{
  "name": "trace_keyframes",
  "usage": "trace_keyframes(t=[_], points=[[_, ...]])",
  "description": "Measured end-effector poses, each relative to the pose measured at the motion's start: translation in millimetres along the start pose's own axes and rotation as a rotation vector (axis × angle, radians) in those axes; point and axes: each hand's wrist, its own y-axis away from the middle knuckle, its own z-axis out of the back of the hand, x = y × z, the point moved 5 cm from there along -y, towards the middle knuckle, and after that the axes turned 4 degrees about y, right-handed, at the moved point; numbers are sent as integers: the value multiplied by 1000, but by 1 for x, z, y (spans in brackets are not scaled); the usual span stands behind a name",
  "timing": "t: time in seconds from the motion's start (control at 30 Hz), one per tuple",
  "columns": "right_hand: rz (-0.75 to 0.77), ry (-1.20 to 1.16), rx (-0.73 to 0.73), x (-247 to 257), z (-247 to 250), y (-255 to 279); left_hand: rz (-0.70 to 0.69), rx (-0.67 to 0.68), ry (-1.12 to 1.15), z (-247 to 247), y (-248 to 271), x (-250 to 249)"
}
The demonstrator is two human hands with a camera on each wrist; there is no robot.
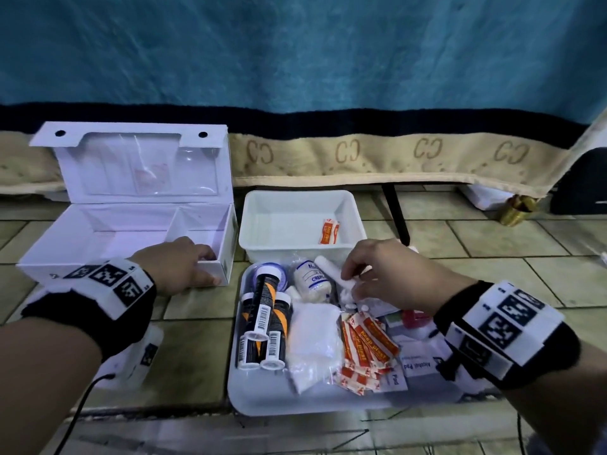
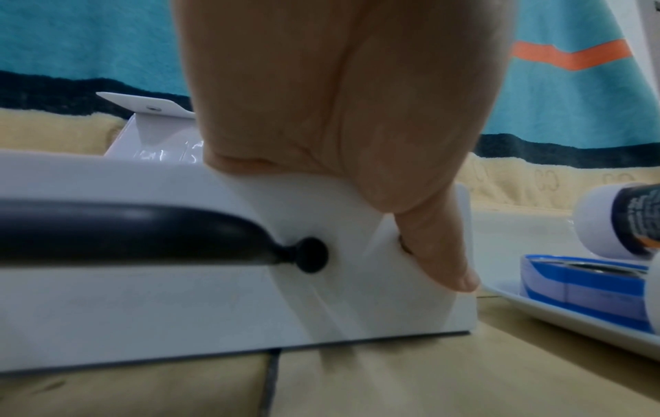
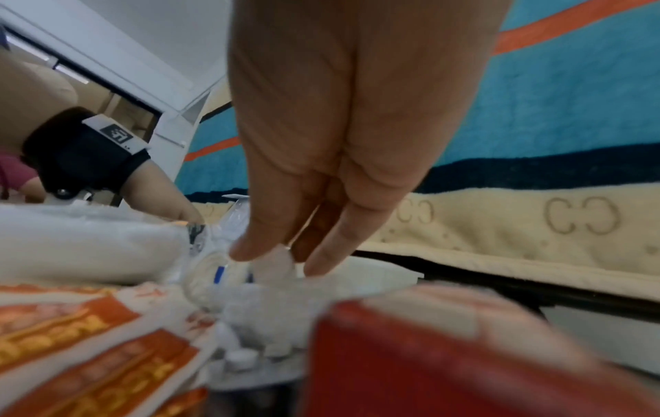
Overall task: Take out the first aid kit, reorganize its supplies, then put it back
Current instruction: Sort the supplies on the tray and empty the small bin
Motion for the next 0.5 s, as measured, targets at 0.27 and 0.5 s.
trace_keyframes(t=[0.27, 0.5], points=[[-51, 228, -14, 3, 41, -51, 15, 8, -17, 1, 0, 0], [-42, 509, 371, 17, 2, -108, 22, 8, -21, 2, 1, -1]])
